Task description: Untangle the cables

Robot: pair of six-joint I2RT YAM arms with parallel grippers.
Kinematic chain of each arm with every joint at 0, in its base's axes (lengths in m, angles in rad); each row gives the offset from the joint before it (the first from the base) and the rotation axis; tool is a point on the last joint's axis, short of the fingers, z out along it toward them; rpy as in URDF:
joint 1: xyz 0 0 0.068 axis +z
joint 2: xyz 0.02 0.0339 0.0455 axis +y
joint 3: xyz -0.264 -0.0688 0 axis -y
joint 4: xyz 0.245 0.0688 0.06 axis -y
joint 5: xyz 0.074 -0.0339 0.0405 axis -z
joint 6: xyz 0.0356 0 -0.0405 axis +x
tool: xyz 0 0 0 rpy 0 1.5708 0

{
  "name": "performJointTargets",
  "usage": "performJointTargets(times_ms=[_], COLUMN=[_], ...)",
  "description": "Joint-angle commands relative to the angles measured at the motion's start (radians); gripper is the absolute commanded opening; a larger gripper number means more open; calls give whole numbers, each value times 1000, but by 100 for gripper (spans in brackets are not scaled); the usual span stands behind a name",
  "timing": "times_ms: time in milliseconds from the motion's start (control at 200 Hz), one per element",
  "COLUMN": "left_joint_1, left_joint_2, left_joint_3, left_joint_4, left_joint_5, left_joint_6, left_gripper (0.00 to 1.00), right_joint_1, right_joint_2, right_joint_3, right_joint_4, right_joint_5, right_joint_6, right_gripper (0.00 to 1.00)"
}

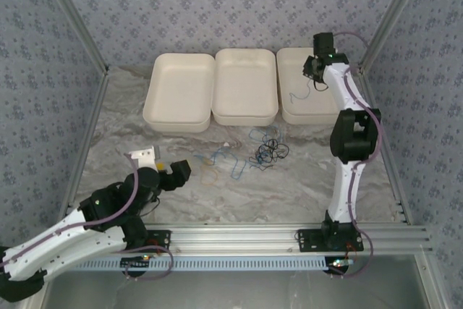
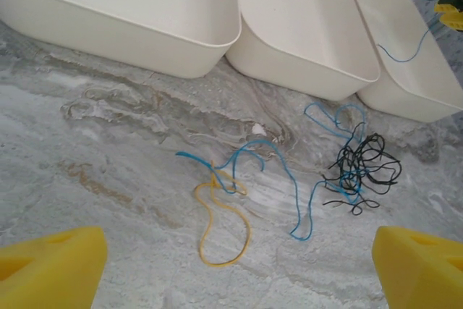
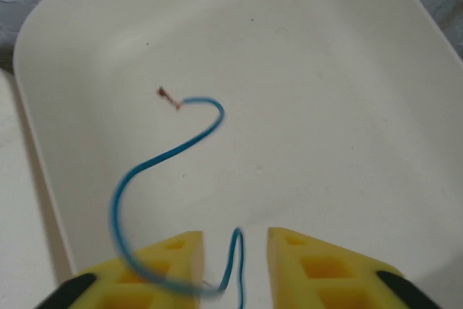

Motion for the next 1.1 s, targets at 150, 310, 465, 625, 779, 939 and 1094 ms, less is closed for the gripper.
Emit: performJointTargets(times_ms=[150,310,465,625,779,939,1094], left_joint_1=[164,371,507,540,496,459,470], left_joint_2=[103,258,419,570,712,795,758], left_joint_3=[-9,15,6,7,31,12,-23], left_joint_4=[34,70,187,367,434,458,480], left_joint_5=[201,431,580,676,669,584,521], left_joint_6=[-3,-20,-65,-119,-121,-139,-148], left_gripper=[92,85,76,78,75,64,57], right_joint_1=[26,71,199,443,670,854,919], right_joint_2=[-124,-364,-654,-880,-945,-828,-637], right_joint_3=[-24,-253,-593,-947,-1189,-1221,-1151], right_joint_4=[-37,71,202,269,382,517,630], right_joint_5=[6,10,-16,20,10,-13,-102], right_joint_6=[-20,-7,54,190,370,390,243], right_gripper=[65,65,59,57,55,45,37])
